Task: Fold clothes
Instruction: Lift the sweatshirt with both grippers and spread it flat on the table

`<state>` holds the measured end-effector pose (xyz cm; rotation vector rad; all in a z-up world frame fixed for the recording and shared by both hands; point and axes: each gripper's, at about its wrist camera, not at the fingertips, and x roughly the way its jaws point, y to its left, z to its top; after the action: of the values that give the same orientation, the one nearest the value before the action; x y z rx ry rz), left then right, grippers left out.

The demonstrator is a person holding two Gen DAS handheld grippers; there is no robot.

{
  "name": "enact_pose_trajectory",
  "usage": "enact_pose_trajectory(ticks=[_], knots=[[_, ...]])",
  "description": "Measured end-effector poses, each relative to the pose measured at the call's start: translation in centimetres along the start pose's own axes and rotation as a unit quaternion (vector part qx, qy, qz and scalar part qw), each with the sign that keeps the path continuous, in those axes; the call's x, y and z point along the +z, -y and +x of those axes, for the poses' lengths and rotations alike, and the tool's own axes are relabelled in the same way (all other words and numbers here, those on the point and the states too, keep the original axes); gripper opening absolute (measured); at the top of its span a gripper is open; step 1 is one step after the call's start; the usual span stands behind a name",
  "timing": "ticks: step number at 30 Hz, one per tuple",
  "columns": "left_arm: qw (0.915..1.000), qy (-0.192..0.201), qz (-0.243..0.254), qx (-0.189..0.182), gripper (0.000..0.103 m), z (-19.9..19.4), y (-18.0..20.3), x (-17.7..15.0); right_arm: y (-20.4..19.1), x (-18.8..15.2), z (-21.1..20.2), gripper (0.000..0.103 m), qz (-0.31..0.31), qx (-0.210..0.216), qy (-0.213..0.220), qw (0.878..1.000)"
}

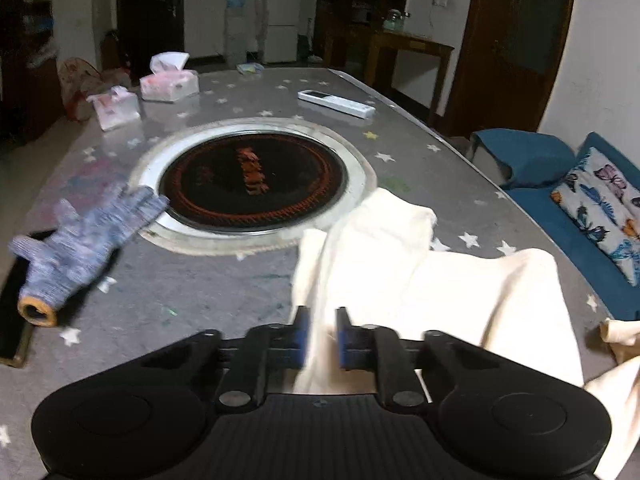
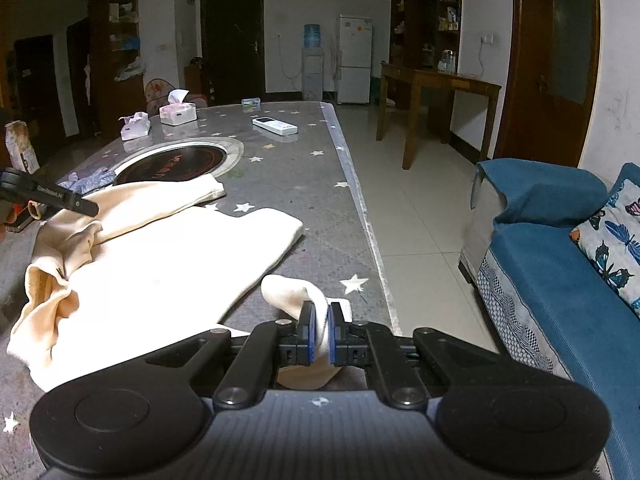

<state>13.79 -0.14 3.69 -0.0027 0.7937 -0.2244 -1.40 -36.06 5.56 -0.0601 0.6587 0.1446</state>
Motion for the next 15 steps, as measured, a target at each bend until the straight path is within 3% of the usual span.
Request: enact_pose_trajectory(ticks=[9, 15], knots=[[0.9972, 0.062, -0.04, 0.011, 0.003, -6.7, -1.5, -0.9, 0.5, -0.3, -0.2, 0.005, 0.001, -0.012, 0.002, 1.0], [0.9932, 0.088, -0.074, 0.019, 0.003, -12.7, -3.1, -3.6, 0.6, -0.4, -1.2, 0.005, -0.004, -0.016, 0.01, 1.0]])
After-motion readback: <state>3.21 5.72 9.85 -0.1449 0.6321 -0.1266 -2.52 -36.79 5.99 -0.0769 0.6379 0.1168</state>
